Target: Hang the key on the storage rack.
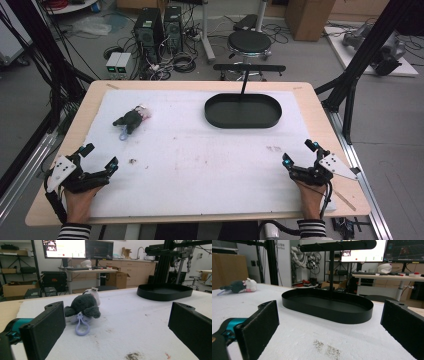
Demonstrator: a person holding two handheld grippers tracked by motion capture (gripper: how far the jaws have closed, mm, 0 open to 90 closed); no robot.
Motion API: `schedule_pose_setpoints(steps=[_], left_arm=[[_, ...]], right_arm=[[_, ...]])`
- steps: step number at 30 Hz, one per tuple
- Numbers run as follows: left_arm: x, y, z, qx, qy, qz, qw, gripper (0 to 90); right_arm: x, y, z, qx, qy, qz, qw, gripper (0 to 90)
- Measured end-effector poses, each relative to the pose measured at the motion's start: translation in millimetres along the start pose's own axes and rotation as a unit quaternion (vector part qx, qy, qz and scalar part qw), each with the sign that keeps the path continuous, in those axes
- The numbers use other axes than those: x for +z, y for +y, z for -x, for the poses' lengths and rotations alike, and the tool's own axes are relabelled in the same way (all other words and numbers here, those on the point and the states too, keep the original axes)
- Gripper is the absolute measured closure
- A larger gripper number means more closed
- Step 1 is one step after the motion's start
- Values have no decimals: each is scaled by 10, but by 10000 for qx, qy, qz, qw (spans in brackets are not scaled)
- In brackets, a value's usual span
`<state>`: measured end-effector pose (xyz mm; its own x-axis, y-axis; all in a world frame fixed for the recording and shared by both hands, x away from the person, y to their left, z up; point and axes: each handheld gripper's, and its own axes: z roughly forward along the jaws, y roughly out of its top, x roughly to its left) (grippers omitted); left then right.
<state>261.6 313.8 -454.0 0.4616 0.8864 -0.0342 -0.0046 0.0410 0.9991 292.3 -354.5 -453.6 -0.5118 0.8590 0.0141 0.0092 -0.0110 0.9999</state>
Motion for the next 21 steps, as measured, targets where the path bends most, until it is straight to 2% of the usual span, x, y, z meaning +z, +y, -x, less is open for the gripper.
schedule_pose_setpoints(steps=[4, 9, 13, 21], left_arm=[[9, 2, 21, 108, -10, -41, 9999, 17], [13, 4, 15, 72, 17, -54, 10000, 17], [26, 10, 6, 27, 45, -136, 9999, 17], [25, 10, 13, 68, 29, -127, 9999, 17]], right_arm=[[5, 2, 4, -42, 6, -10, 10000, 7], [8, 1, -2, -125, -6, 14, 9999, 8], [4, 0, -10, -75, 9, -16, 10000, 8], [7, 0, -3, -119, 2, 12, 9999, 8]])
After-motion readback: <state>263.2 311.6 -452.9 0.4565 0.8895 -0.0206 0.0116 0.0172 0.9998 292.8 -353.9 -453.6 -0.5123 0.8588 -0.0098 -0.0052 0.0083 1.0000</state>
